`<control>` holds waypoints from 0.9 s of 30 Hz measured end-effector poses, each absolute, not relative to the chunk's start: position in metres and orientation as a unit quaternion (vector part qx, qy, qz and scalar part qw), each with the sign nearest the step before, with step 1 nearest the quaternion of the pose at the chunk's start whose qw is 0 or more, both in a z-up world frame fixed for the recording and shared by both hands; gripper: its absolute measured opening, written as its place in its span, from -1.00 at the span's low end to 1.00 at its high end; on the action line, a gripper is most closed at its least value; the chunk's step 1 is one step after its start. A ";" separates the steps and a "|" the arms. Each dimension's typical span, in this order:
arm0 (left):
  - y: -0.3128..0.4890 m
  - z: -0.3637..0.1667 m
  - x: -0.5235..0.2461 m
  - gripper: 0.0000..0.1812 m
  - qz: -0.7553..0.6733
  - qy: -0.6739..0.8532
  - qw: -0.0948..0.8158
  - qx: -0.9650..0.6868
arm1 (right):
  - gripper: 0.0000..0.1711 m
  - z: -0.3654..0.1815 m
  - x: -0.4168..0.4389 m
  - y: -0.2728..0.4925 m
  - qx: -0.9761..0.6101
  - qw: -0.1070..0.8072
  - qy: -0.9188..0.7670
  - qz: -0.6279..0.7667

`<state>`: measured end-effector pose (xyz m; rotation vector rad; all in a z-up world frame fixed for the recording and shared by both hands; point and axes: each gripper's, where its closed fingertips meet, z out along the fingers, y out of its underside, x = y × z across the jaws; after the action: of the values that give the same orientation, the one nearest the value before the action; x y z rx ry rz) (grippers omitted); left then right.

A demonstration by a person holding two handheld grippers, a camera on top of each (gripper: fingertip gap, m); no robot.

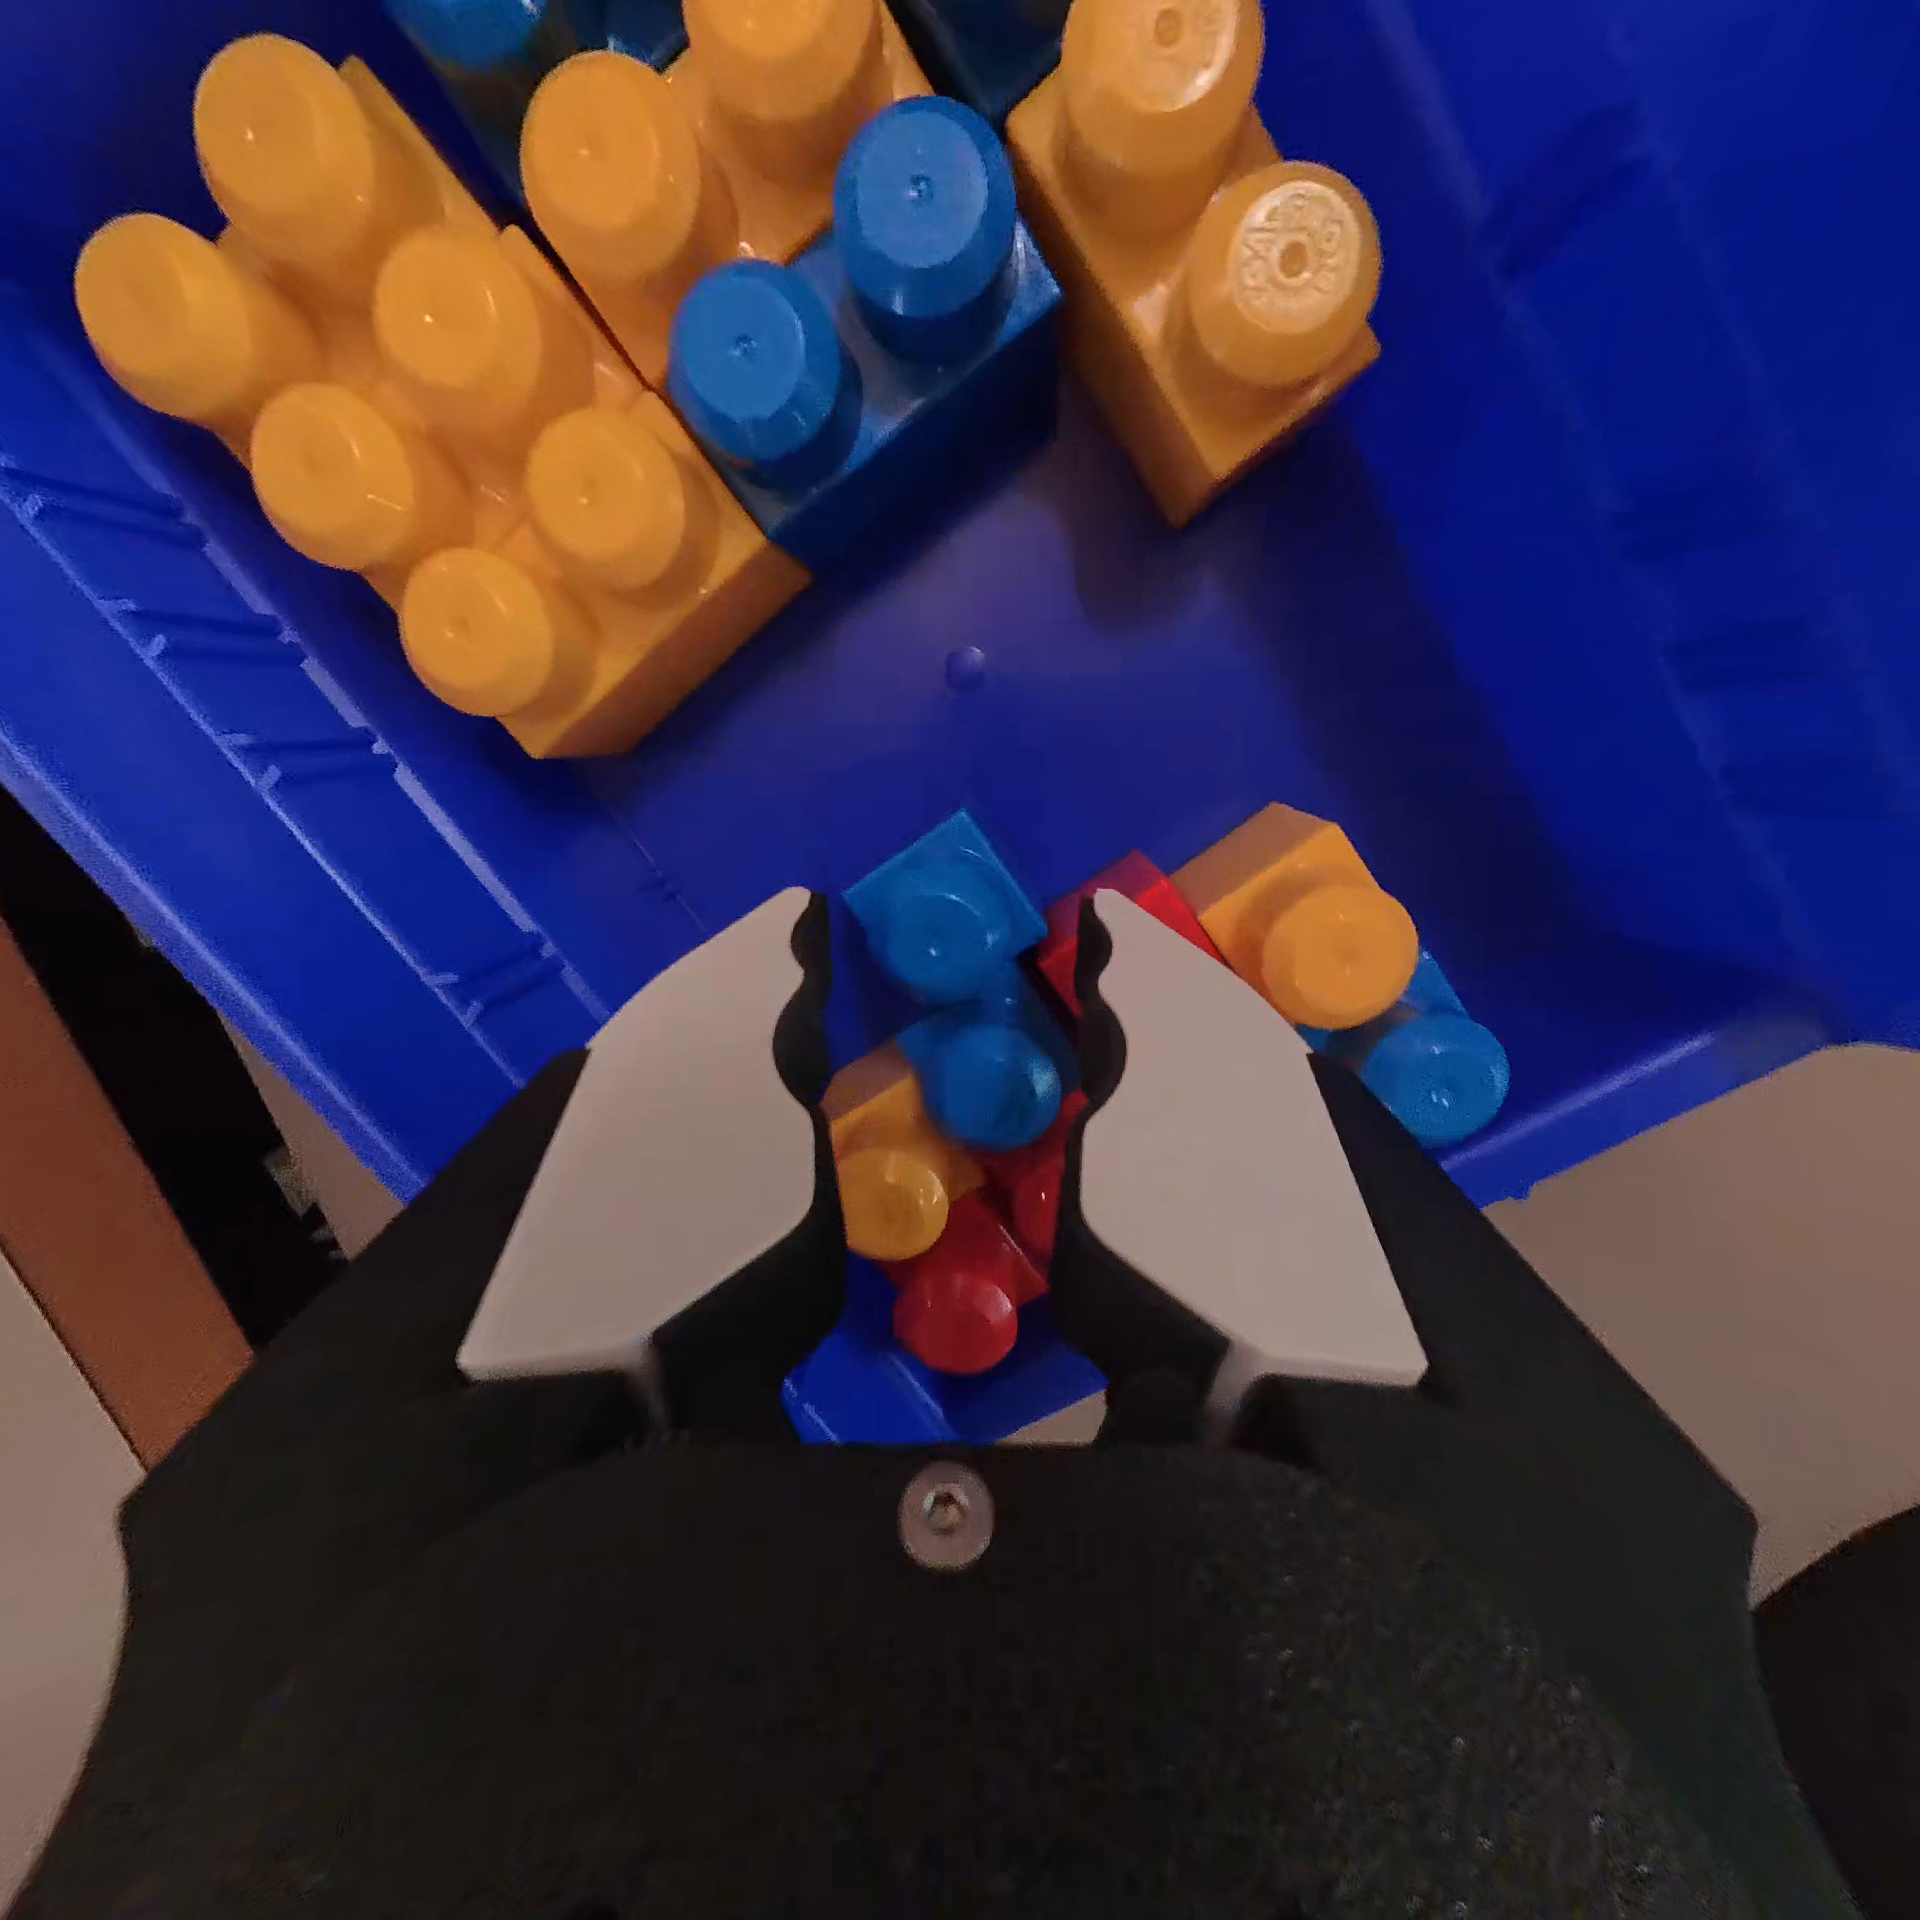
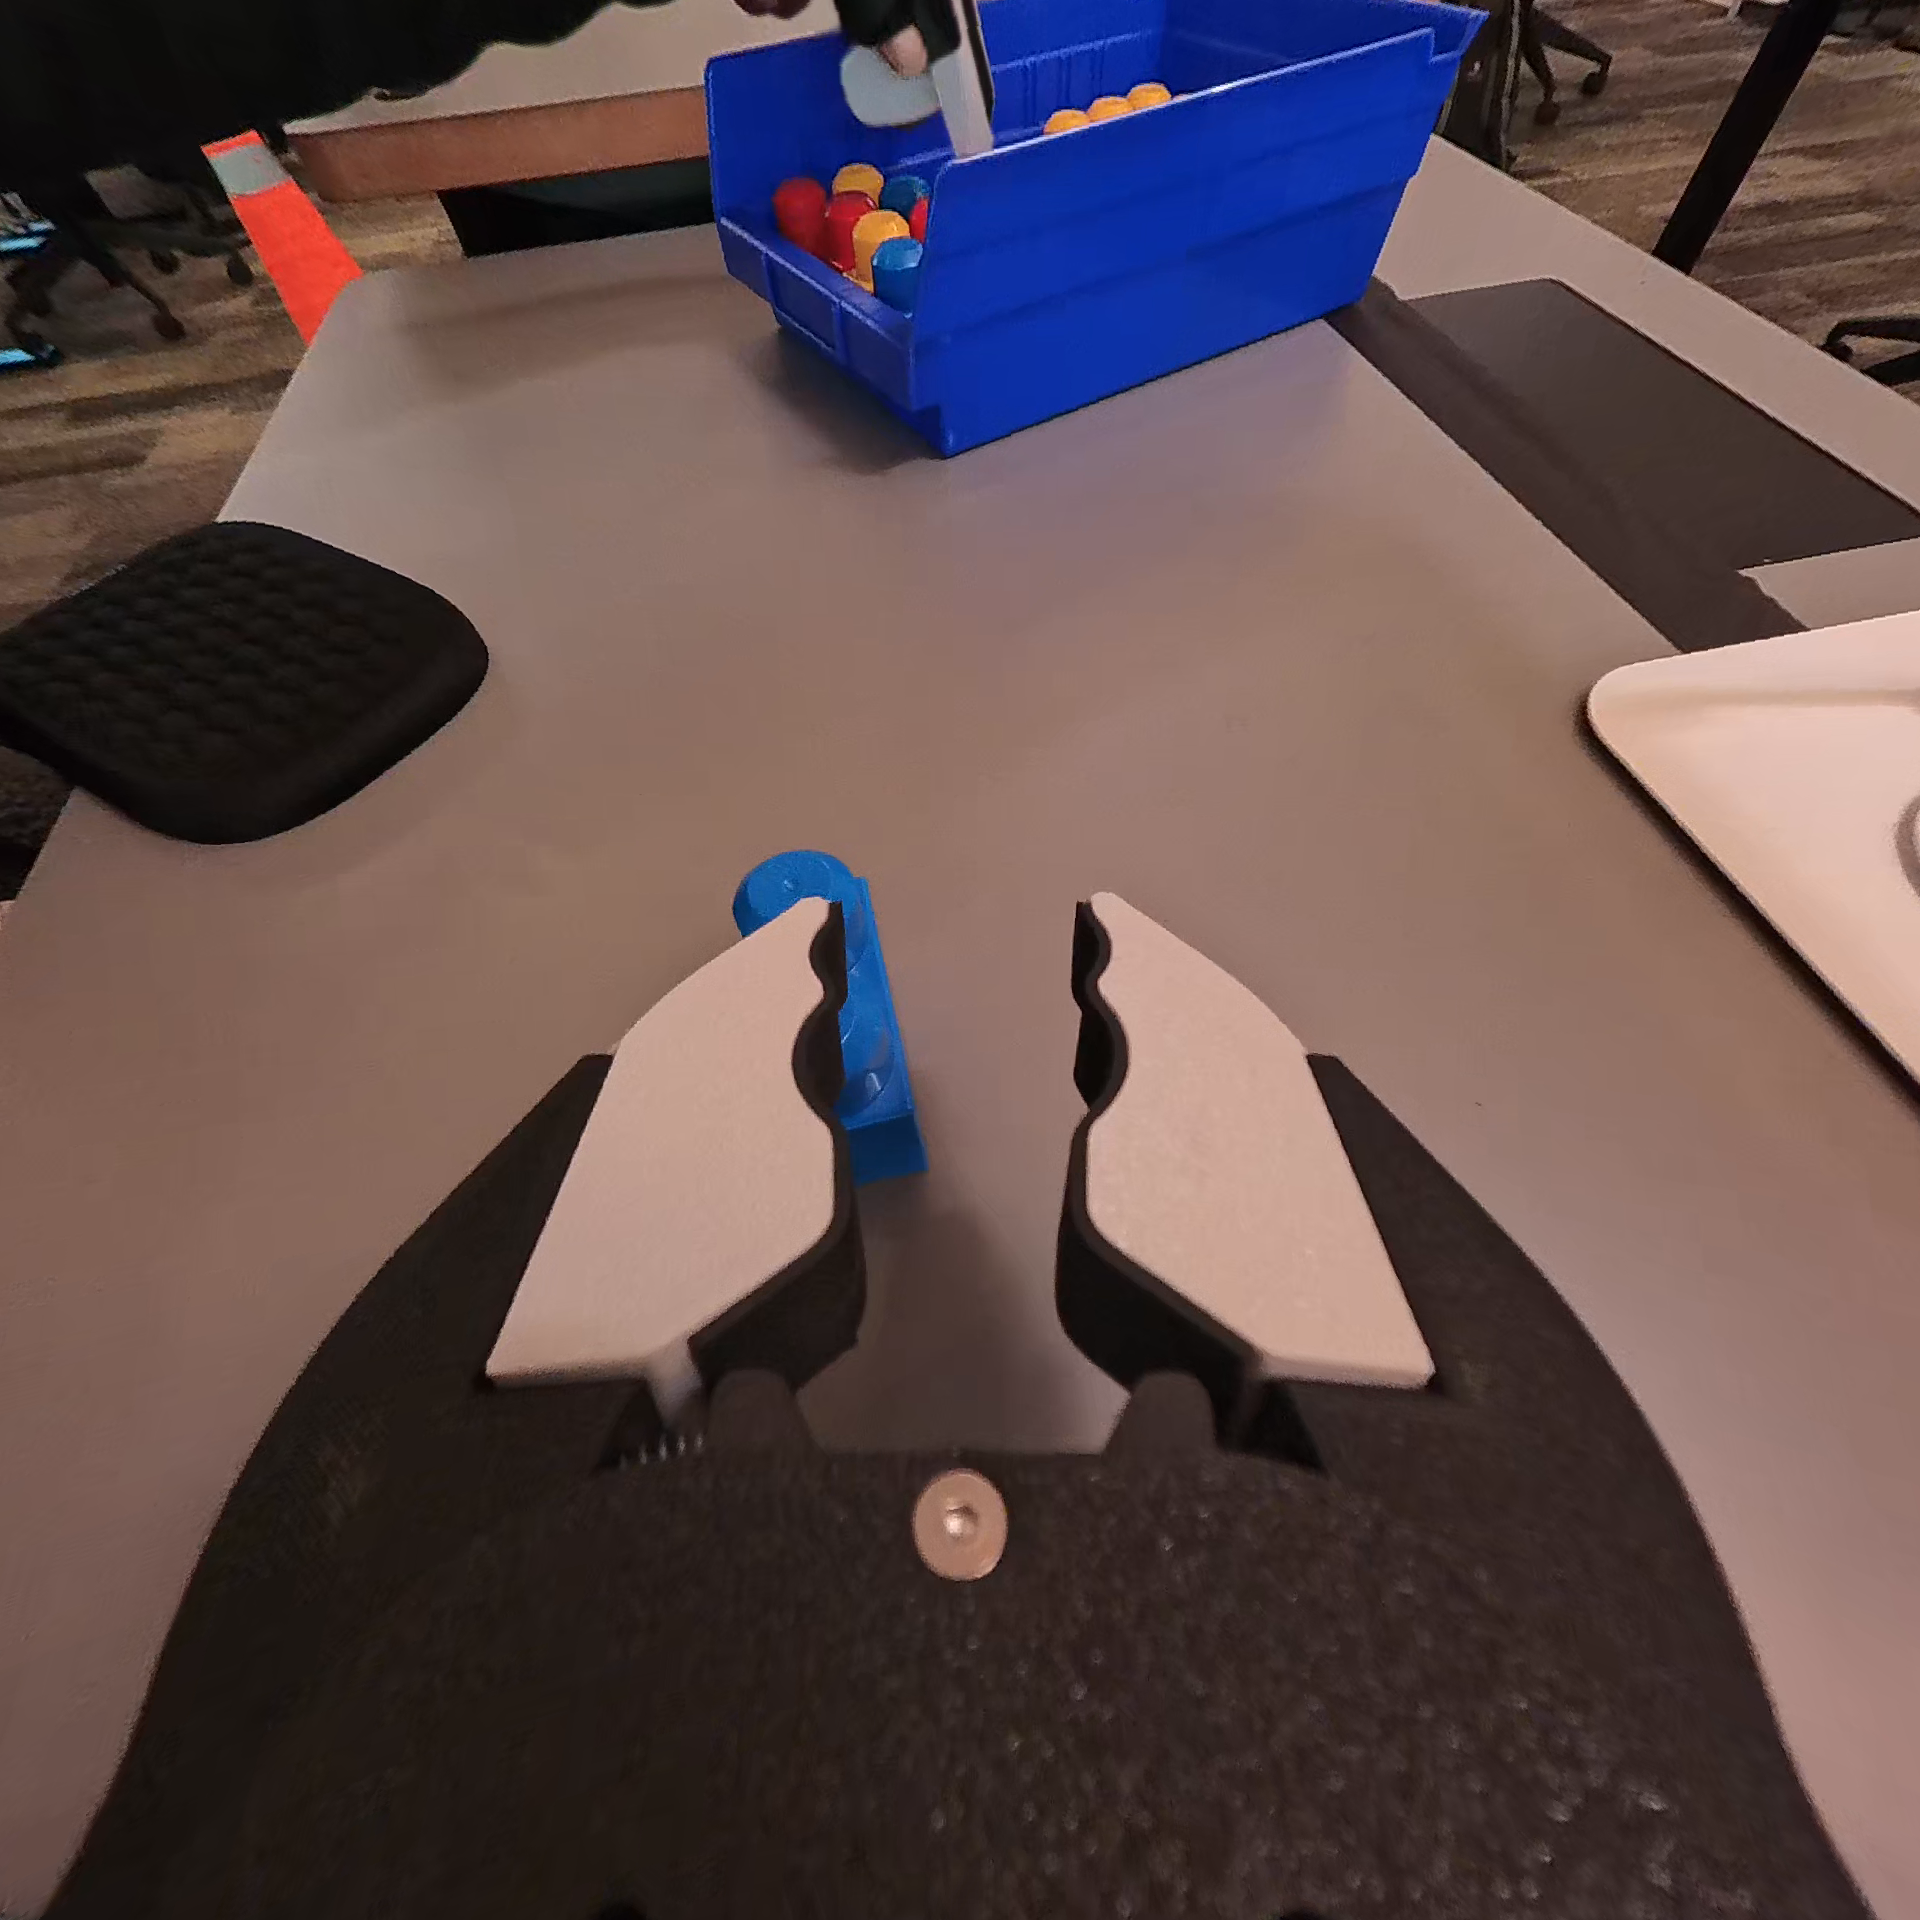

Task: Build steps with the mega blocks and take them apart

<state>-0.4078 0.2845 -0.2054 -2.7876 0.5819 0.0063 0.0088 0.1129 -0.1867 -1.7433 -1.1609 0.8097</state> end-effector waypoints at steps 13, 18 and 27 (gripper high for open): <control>0.292 -0.132 -0.370 -0.67 0.038 0.259 0.260 -0.929 | -0.58 -0.165 0.013 0.123 -0.691 0.485 -0.451 0.290; 0.256 -0.077 -0.270 -0.67 -0.023 0.354 0.348 -0.868 | -0.55 -0.151 0.007 0.127 -0.681 0.521 -0.454 0.242; 0.152 -0.112 -0.080 -0.67 -0.155 0.497 0.352 -0.778 | -0.26 -0.137 -0.034 0.121 -0.657 0.560 -0.485 0.137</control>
<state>-0.0799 0.1522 -0.1122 -2.0140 1.2863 -0.4003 -0.0337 0.1214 -0.1365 -1.5484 -1.1433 0.3227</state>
